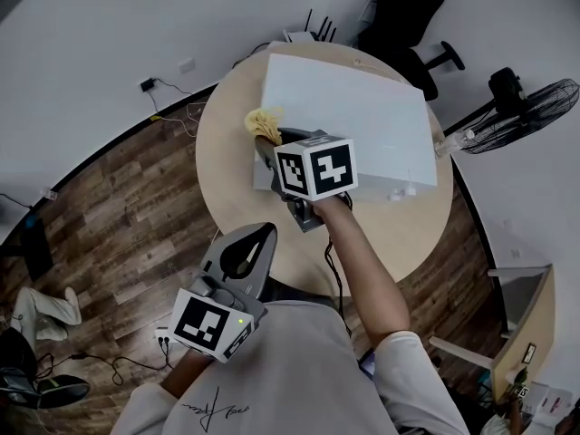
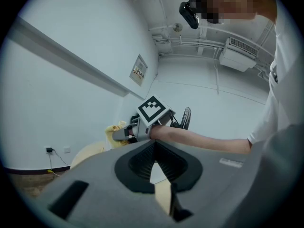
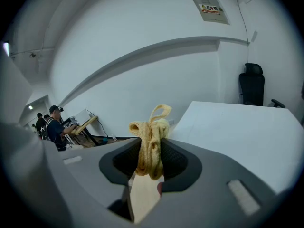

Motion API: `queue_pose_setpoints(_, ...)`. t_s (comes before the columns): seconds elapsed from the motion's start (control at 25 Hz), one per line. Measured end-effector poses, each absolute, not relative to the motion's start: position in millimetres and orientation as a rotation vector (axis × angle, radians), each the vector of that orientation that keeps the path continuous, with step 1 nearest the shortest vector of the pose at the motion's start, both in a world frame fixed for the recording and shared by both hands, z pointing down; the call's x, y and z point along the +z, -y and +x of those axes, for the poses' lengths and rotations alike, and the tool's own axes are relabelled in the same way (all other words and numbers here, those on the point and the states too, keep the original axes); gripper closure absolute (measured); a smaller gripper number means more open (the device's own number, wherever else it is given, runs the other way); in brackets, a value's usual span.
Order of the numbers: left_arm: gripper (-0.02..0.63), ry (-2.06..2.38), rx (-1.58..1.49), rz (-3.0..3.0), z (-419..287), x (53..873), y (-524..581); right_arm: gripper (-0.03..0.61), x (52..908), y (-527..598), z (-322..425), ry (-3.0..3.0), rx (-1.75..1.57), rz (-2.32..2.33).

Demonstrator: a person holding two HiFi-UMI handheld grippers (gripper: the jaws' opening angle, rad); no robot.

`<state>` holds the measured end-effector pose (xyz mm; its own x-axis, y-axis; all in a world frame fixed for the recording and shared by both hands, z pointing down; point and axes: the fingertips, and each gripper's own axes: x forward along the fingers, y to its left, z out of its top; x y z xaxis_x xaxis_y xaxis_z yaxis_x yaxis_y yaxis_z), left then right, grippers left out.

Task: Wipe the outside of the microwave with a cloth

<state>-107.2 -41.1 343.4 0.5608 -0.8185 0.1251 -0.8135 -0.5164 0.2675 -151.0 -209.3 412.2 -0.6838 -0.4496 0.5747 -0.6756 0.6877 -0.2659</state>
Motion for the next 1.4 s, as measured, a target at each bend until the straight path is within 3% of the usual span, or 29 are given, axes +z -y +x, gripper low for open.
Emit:
queue_pose_setpoints(0.6, 0.621, 1.436, 0.019, 2.46, -88.1, 343.1, 41.4, 0.448, 370.6, 179.8, -29.0, 2.604, 0.676, 1.068)
queue_pose_setpoints(1.4, 0.623, 1.524, 0.071, 2.413, -45.1, 355.9, 24.8, 0.448, 380.3, 89.8, 133.9, 2.558, 0.665, 1.299)
